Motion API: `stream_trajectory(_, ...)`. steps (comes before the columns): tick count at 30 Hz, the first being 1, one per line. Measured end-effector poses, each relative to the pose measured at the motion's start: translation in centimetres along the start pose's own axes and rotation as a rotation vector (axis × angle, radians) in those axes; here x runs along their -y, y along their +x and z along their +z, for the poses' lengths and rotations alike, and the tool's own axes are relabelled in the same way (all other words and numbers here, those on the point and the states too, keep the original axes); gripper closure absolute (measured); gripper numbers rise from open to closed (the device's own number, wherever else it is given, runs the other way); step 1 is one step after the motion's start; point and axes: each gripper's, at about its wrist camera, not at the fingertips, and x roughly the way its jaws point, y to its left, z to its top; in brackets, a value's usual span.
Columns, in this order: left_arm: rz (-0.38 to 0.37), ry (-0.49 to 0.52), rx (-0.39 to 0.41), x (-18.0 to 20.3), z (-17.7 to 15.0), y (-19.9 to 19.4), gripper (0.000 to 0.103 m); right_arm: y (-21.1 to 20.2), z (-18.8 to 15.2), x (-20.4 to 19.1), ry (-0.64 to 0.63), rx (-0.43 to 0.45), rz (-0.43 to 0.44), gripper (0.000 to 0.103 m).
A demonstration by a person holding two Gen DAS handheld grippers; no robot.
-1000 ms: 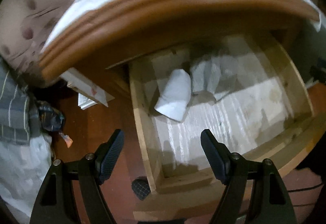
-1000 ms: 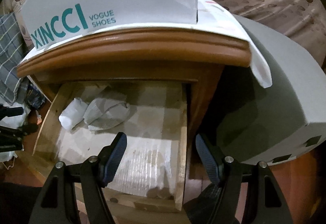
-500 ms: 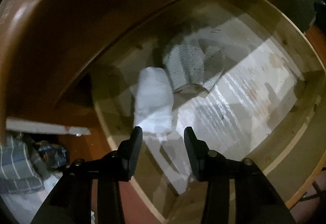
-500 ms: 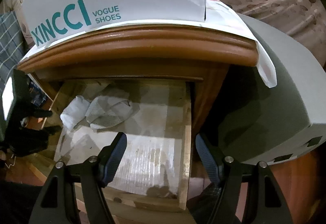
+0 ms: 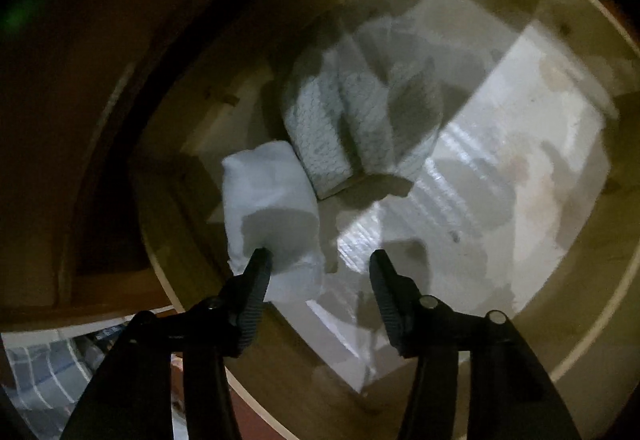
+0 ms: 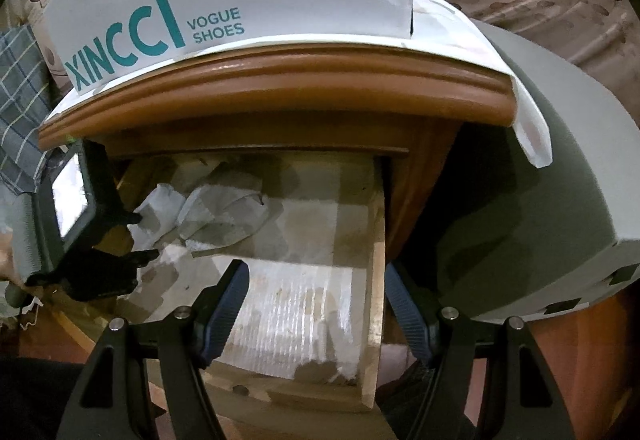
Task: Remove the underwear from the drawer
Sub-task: 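Lower the left gripper into the drawer and grasp the white sock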
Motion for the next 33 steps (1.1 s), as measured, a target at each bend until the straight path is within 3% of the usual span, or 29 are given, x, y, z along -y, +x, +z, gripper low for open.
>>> stream_trajectory(10,0.057,0.04,0.008,0.4,-0.8,1.4,0.044,0.5,-0.3,-0.1,0.016,-0.035,0.031,0.031)
stream_trajectory(19,0.095,0.081,-0.004,0.8,-1.9,1.1,0.043,0.8,-0.4,-0.4,-0.023,-0.015,0.026,0.031)
stream_trajectory(29,0.153,0.078,-0.015,1.3,0.2,2.8,0.039,0.9,-0.4,-0.6,-0.019,-0.042,0.043,0.031)
stream_trajectory(32,0.208,0.108,-0.03,1.9,0.2,3.4,0.058,0.9,-0.4,-0.6,-0.015,-0.046,0.045,0.031)
stream_trajectory(33,0.227,0.11,-0.045,1.8,0.3,3.7,0.07,0.9,-0.5,-0.6,-0.013,-0.047,0.047,0.031)
